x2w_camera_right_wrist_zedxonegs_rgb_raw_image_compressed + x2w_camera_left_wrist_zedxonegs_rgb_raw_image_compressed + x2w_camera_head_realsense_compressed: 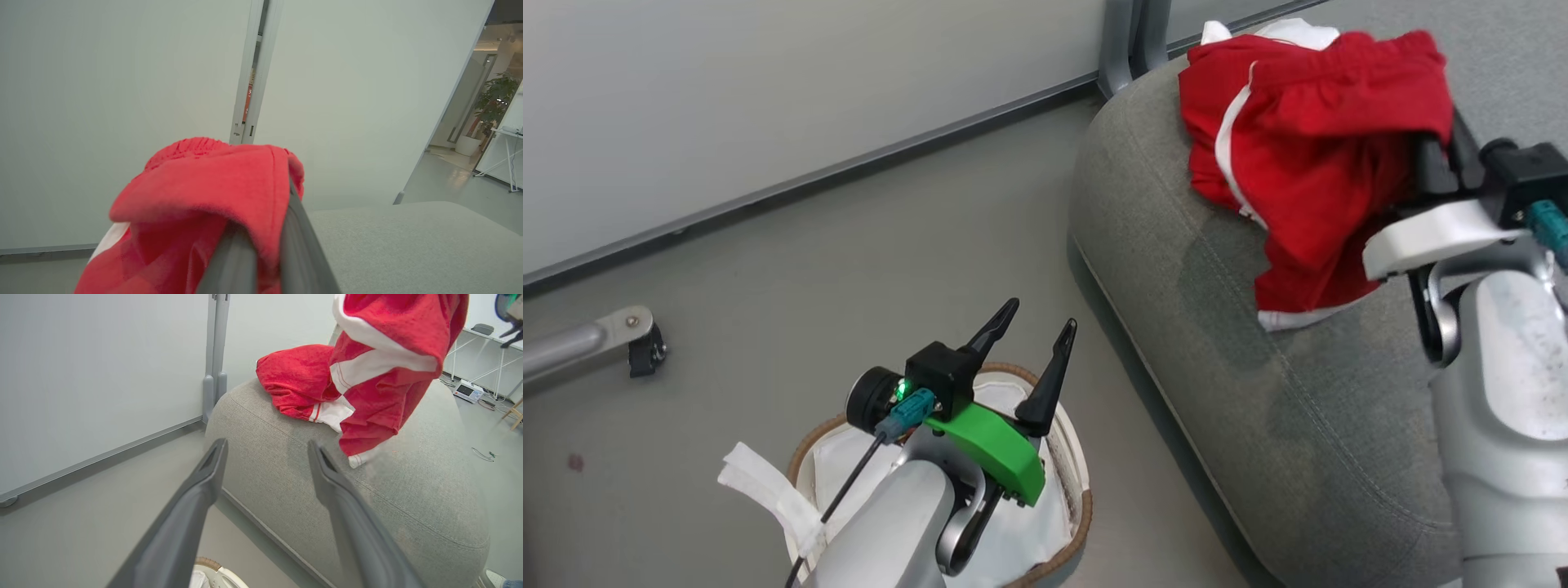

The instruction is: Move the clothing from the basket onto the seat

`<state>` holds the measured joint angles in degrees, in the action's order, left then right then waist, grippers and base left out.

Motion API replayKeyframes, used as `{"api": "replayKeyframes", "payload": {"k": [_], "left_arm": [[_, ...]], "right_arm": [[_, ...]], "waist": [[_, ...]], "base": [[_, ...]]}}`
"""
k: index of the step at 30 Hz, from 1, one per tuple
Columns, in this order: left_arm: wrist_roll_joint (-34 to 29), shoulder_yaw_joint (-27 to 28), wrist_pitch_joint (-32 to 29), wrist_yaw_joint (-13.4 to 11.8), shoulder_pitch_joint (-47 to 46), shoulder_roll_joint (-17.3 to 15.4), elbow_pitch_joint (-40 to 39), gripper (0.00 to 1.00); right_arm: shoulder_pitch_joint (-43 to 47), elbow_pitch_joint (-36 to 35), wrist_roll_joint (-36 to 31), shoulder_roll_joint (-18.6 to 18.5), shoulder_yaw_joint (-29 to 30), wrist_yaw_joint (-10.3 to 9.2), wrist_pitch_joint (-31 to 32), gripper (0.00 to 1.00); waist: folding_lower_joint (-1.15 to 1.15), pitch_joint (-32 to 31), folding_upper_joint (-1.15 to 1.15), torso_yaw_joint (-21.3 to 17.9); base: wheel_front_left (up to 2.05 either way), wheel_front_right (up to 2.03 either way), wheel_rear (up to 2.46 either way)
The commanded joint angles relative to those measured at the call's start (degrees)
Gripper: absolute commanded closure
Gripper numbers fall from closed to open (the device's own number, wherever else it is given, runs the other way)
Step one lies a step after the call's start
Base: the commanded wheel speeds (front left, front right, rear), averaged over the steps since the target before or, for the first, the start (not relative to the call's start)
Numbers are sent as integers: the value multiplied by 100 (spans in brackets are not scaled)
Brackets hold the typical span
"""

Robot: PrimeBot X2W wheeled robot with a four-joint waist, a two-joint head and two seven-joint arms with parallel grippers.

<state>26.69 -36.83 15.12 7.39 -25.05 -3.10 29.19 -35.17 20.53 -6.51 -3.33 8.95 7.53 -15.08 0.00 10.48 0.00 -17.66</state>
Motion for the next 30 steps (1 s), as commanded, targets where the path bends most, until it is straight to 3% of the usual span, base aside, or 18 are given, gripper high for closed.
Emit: {"api": "replayKeyframes", "payload": {"k": [1, 9, 16, 24, 30], "left_arm": [[-64, 27, 4, 15, -124, -43, -13, 0], [-190, -75, 4, 16, -491, -69, -132, 0], [-331, -73, 3, 16, -815, -58, -418, 0], [-412, -65, 3, 17, -984, -33, -621, 0], [-451, 34, 3, 17, -956, -62, -630, 0]], "right_arm": [[-234, -62, -92, -119, 87, -8, -14, 100], [-1499, 26, -444, -1084, 657, -8, -14, 100], [-2368, 644, -672, -1778, 1027, -8, 140, 100], [-2393, 1641, -972, -2110, 1497, -8, 179, 100], [-2219, 2181, -1210, -1993, 1847, -8, 79, 100]], "waist": [[0, 317, 0, 265], [0, 1098, 0, 944], [0, 1849, 0, 1430], [0, 2408, 0, 1677], [0, 2568, 0, 1639]], "base": [[0, 0, 0], [0, 0, 0], [0, 0, 0], [0, 0, 0], [0, 0, 0]]}}
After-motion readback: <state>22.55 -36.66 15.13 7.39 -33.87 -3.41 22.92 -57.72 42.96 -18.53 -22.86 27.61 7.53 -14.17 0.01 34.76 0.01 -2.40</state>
